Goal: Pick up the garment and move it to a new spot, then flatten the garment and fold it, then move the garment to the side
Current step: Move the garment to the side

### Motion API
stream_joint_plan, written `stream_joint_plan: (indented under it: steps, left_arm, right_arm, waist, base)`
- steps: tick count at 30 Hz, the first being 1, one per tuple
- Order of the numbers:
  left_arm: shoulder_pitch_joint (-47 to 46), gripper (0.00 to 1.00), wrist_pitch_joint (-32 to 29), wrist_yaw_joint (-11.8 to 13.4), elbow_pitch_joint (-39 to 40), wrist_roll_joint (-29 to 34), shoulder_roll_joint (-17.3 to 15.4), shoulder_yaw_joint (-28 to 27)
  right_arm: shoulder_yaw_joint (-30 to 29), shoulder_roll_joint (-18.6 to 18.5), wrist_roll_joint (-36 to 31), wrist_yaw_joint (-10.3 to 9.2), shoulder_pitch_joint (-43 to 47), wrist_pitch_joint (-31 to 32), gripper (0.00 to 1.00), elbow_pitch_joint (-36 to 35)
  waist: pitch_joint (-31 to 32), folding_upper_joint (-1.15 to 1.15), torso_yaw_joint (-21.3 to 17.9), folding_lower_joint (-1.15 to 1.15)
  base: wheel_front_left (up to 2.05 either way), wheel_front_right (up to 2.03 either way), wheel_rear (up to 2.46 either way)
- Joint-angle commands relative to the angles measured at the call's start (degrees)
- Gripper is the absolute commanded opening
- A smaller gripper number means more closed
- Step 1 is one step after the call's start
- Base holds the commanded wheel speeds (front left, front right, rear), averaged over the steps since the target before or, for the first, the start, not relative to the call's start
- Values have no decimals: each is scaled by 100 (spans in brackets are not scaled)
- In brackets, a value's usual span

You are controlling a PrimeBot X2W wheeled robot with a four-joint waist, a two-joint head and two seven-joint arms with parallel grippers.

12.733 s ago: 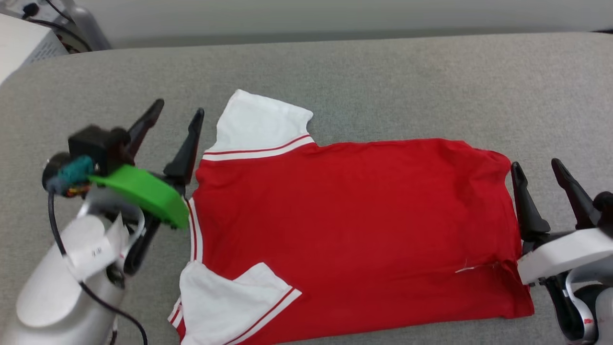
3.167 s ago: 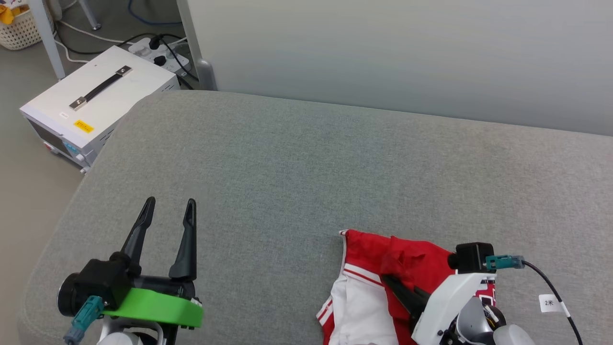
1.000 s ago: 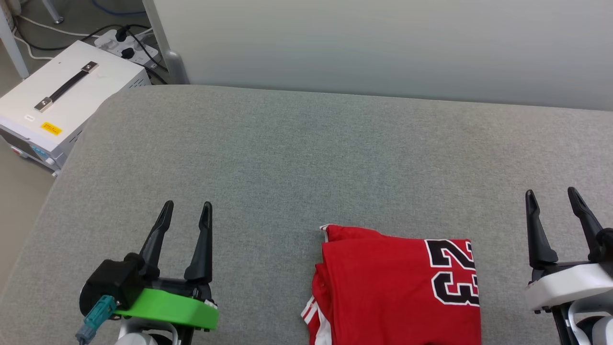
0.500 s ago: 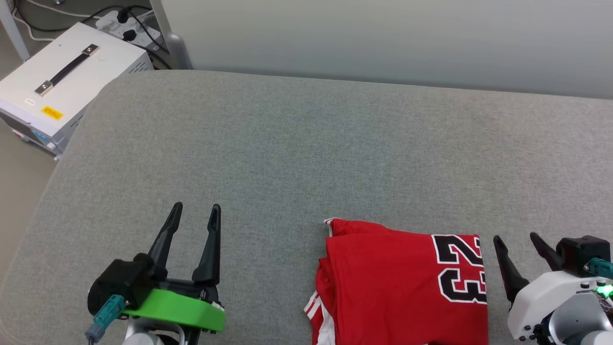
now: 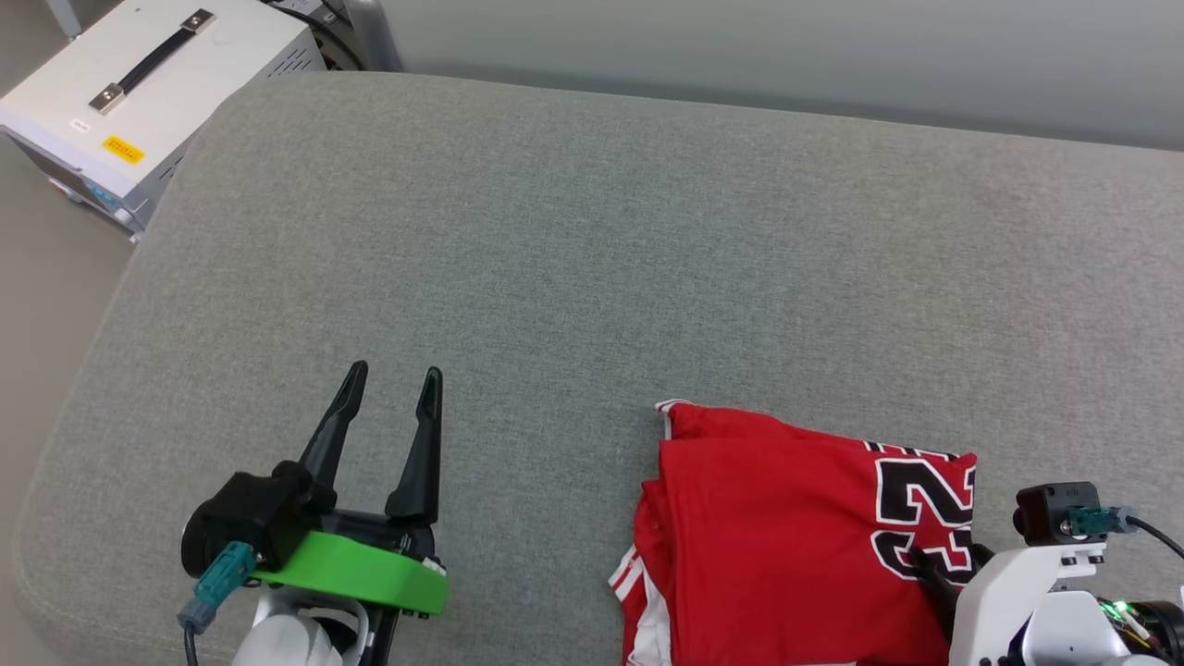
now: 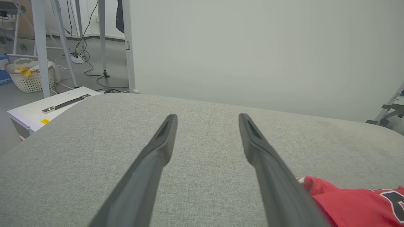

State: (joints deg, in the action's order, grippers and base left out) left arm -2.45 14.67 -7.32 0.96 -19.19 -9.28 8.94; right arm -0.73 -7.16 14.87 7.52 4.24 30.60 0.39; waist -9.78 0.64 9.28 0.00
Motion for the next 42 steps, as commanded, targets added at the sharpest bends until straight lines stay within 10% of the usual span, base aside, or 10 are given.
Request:
stream_joint_plan:
  steps: [1,3,5,6,17,31,42]
  left_arm:
    - [-103,100,33,-17,-3,50,-8,7]
    - [-120,100,33,-17,-7,51,-3,16]
    - [-137,100,33,-17,-14,54,2,24]
    - [-146,100,33,-17,-20,58,4,26]
    - [-58,100,33,-17,-81,-19,-27,195]
    - [-71,100,33,-17,250,310,-6,760]
    - [-668,100,33,-17,472,534,-556,1094]
  right_arm:
    - [64,33,24,-3,7,137,100,103]
    - [157,11,18,-3,5,314,100,179]
    - [204,16,39,-3,-2,438,16,243]
    - [239,0,31,-3,-13,474,0,258]
    - [578,-532,-342,-3,-259,100,0,-28]
    - [1804,-3653,-693,-3,-1469,16,0,-562]
    - [1217,-4298,-480,-3,-2252,-672,0,659]
  waist:
    - [-57,-64,58,0]
    - [-79,-64,79,0]
    - [-91,-64,95,0]
    - [-96,-64,101,0]
    - [149,-64,-219,0]
    - [-220,-64,-1958,0]
    - [-1404,-64,-2600,0]
  base:
    - [0,0,0]
    - [0,0,0]
    - [0,0,0]
    - [0,0,0]
    - [0,0,0]
    - [0,0,0]
    - [0,0,0]
